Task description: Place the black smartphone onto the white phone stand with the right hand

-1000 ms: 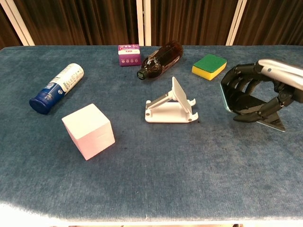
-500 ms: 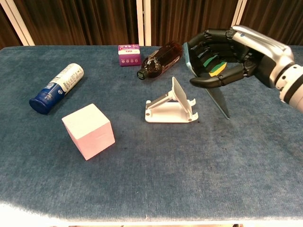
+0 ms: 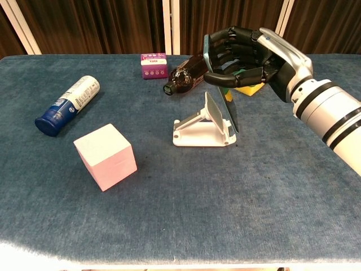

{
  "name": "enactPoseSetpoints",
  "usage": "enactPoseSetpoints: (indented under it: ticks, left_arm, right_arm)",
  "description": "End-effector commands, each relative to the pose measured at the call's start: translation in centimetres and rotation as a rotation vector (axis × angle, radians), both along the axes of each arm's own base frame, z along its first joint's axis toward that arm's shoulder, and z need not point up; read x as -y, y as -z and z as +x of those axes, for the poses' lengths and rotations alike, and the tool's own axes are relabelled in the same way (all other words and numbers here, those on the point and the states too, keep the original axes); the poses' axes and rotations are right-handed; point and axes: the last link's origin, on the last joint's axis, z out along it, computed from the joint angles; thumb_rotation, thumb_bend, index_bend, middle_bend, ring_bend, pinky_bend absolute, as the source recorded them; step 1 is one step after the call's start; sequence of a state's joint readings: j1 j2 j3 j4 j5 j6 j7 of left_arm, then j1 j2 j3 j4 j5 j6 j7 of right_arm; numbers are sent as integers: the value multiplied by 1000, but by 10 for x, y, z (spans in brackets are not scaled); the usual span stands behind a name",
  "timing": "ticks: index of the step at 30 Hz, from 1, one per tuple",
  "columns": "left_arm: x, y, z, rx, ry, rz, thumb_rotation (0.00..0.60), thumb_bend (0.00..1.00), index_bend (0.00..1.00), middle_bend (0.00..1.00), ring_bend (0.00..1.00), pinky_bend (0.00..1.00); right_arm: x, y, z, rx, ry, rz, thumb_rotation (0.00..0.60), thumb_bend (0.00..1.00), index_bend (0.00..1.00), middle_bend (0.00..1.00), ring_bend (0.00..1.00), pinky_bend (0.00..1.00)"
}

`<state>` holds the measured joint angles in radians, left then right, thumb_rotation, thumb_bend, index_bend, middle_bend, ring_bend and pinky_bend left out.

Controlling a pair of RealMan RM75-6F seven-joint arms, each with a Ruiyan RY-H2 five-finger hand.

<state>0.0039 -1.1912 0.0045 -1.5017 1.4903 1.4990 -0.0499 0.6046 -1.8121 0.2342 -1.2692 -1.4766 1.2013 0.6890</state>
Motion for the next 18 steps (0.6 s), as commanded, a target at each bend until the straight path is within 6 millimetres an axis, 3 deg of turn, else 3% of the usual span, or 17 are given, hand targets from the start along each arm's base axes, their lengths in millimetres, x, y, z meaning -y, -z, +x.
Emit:
enactPoseSetpoints:
  ticks: [1,18]
  left_arm:
    - [0,0,0,-2,-2,1,600,123,196,139,61,0]
    - [-1,-1,2,-9,-5,-4,600,123,196,139,60,0]
  right_arm:
    - [2,8,1,0,-18,13,600,460,638,505,372,452]
    - [12,19,-5,-15,-32,34,600,460,553,466,321,389]
